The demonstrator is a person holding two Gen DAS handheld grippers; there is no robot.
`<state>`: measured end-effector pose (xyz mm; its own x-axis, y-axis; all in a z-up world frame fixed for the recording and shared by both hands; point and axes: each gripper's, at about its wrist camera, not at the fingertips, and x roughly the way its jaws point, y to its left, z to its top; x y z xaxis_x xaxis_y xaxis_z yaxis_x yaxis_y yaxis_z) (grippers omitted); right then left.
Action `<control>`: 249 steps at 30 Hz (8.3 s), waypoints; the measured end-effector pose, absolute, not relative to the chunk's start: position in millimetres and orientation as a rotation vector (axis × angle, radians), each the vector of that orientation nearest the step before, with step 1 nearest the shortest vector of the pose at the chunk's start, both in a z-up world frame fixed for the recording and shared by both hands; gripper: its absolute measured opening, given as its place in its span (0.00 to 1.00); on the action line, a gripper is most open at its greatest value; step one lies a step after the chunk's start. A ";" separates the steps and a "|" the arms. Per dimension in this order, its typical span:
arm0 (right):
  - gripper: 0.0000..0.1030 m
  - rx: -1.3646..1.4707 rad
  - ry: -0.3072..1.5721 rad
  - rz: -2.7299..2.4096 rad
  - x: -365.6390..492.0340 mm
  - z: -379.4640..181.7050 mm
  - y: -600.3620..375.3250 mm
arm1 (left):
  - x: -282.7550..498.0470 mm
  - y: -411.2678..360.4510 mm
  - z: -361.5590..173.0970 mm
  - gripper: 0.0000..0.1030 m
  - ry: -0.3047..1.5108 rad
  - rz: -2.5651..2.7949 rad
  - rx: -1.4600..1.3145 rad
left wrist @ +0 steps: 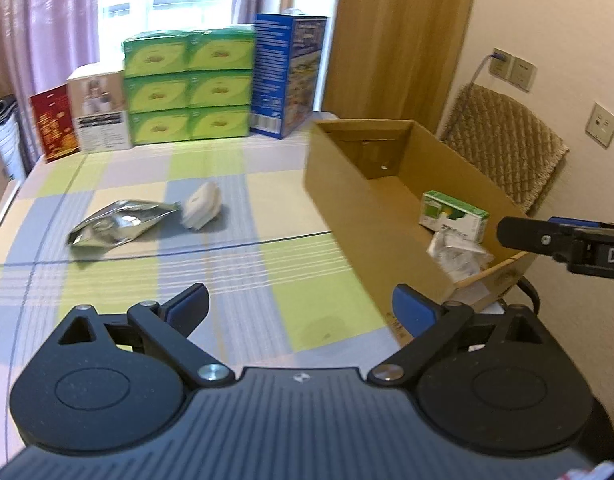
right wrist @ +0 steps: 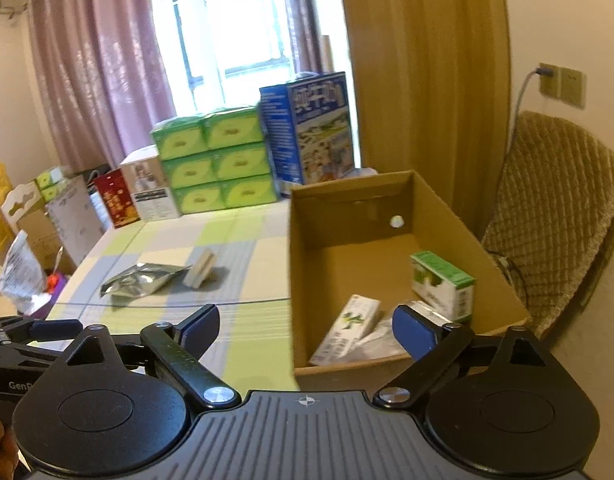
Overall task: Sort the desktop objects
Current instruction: 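Move both open tools back toward the foil pouch and white night-light, then grasp the silver foil pouch with the left tool while the right tool grasps the white night-light, then carry the foil pouch and white night-light over the cardboard box with both tools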
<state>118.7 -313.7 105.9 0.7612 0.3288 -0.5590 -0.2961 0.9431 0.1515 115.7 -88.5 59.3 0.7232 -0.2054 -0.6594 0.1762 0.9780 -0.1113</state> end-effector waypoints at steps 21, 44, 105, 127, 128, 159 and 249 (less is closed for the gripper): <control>0.98 -0.097 0.616 0.501 112.5 91.4 -217.4 | 107.6 20.8 39.5 0.98 0.757 -0.023 -0.024; 0.98 -0.245 0.623 0.579 146.0 57.7 -180.1 | 152.4 43.9 6.6 0.98 0.819 -0.074 0.117; 0.67 -1.213 0.846 1.112 391.5 -59.1 15.4 | 406.1 93.1 -77.9 0.77 1.070 -0.682 0.654; 0.62 -1.032 0.940 0.991 349.1 -53.2 -15.2 | 375.8 82.8 -78.6 0.38 1.174 -0.640 0.498; 0.62 -1.002 0.953 0.982 343.0 -51.3 -19.6 | 369.2 80.9 -78.1 0.37 1.180 -0.632 0.478; 0.62 -0.267 1.020 0.567 137.7 -3.6 -181.0 | 142.3 19.6 -59.7 0.29 1.228 -0.359 -0.052; 0.62 -0.126 0.688 0.200 143.4 89.5 -388.7 | 143.4 -198.4 74.8 0.29 0.976 -0.435 -0.227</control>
<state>143.4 -388.7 89.5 0.7546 0.1414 -0.6407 -0.2245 0.9732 -0.0497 143.4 -198.4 74.8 0.4838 -0.4536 -0.7484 0.2531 0.8912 -0.3766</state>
